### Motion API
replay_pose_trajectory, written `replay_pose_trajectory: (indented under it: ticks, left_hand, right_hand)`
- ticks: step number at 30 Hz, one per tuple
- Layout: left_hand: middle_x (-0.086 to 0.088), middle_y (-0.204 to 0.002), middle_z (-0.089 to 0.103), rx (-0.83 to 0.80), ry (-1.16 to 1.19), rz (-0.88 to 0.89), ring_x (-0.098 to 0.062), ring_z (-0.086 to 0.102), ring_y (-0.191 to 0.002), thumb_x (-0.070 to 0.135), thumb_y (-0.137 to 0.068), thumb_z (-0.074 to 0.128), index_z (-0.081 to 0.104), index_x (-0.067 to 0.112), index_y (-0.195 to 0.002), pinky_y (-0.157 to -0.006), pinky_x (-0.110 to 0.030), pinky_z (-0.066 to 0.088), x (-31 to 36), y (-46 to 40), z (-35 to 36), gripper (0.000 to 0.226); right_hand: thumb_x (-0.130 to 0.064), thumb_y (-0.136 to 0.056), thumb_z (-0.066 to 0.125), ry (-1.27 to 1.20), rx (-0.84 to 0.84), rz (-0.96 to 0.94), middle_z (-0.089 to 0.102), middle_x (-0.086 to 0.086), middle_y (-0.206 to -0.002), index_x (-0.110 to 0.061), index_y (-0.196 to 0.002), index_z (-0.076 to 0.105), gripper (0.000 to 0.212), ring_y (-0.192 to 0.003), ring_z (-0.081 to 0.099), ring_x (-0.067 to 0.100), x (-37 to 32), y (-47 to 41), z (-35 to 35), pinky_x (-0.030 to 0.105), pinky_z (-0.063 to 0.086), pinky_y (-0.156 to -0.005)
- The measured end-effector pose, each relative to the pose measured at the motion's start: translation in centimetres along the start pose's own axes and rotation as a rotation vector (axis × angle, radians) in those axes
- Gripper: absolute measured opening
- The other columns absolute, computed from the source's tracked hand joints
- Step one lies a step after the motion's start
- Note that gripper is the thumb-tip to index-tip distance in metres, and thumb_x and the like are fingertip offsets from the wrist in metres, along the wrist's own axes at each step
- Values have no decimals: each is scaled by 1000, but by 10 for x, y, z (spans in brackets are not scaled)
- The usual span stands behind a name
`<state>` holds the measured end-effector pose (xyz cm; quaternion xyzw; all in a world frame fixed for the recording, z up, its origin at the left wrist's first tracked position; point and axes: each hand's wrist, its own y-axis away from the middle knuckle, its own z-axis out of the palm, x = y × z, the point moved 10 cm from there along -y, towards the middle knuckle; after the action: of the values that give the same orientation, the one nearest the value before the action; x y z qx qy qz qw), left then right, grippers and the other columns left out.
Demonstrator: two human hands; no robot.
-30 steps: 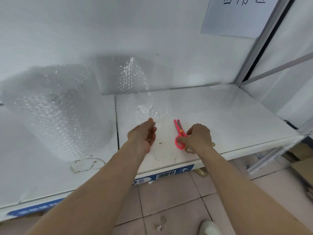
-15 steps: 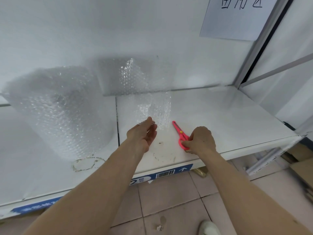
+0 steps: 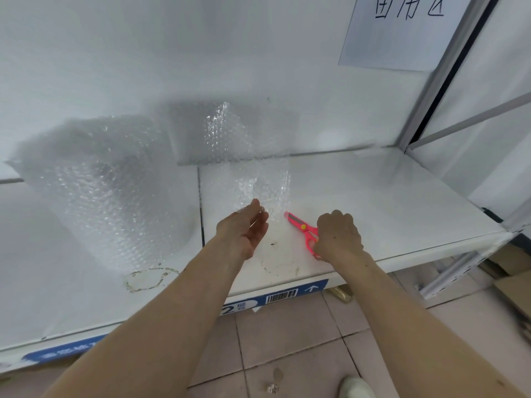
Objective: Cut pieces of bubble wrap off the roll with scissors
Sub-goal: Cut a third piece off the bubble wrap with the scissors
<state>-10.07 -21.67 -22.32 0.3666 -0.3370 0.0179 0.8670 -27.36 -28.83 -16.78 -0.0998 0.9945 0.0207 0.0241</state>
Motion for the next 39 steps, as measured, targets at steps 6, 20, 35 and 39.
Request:
replay_pose_trajectory:
  ticks: [6,20,35,39]
  left_hand:
    - [-6,-83,75,-1,-1,-7,-12,71,-64,10,-75,83,70,9,-102,-53,-24,57,2,2,0,30]
    - [5,-90,74,42,-100,-1,-5,61,-64,20,-71,87,71,22,-90,-47,-17,45,4,4,4,24]
    - [0,-92,76,51,-8,10,-10,65,-74,13,-74,84,73,15,-95,-81,-28,55,6,-1,6,24]
    - [-1,-81,73,92,30,49,-10,64,-68,11,-74,83,71,14,-86,-69,-25,52,7,-5,2,18]
  right_hand:
    - [-39,-82,73,-334,174,113,60,-5,-71,-15,-78,71,24,-64,57,11,24,4,-12,23,38,-56]
    - [-70,-93,17,-1121,-487,70,55,6,-94,-13,-102,56,70,-82,50,18,-51,70,30,28,42,-70]
    - [-70,-92,29,-1140,-556,-37,56,3,-86,-15,-92,56,60,-76,51,15,-79,80,35,24,41,-63]
    - [-71,-91,35,-1171,-593,-35,56,2,-86,-14,-93,57,60,-75,51,15,-82,83,39,24,42,-60]
